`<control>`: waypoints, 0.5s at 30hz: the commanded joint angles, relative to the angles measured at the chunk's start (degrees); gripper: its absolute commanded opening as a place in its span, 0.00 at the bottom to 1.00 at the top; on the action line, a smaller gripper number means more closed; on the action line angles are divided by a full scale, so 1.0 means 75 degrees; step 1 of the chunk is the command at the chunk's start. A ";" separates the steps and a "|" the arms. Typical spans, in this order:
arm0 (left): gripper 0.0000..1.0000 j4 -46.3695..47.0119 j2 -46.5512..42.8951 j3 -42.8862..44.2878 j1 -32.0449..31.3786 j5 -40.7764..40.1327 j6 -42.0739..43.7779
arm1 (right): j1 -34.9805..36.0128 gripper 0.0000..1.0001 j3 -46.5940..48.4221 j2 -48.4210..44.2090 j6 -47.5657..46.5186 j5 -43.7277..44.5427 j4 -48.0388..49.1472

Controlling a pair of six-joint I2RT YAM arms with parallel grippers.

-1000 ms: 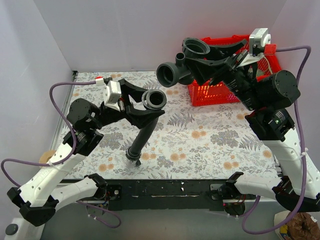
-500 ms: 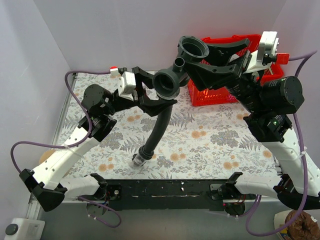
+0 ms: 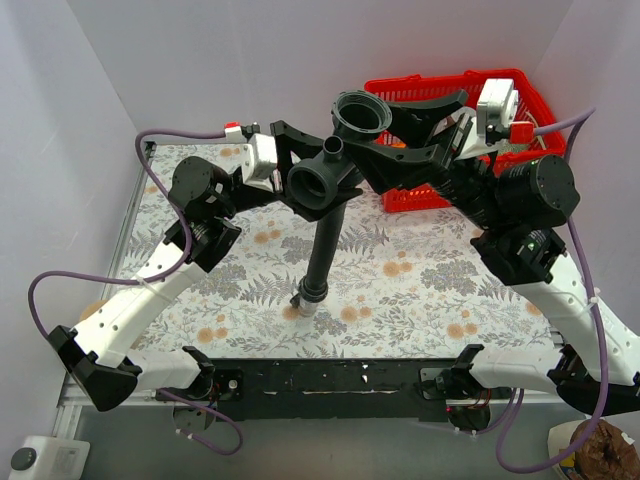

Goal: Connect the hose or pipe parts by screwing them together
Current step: Install the adaptor on the pipeline.

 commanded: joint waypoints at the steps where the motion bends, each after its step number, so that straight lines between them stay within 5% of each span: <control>1: 0.32 0.0323 -0.0137 0.0359 -0.0057 -0.0045 -0.0230 | 0.0062 0.01 -0.0073 -0.0210 -0.0346 0.0238 0.0188; 11: 0.28 0.0545 -0.0301 0.0184 -0.0057 -0.0420 -0.0675 | 0.0085 0.01 -0.0318 -0.0292 -0.0651 0.0577 -0.0165; 15: 0.25 0.0698 -0.0394 0.0160 -0.0057 -0.0678 -0.1085 | 0.0120 0.01 -0.0938 -0.0491 -0.0651 0.1545 0.0221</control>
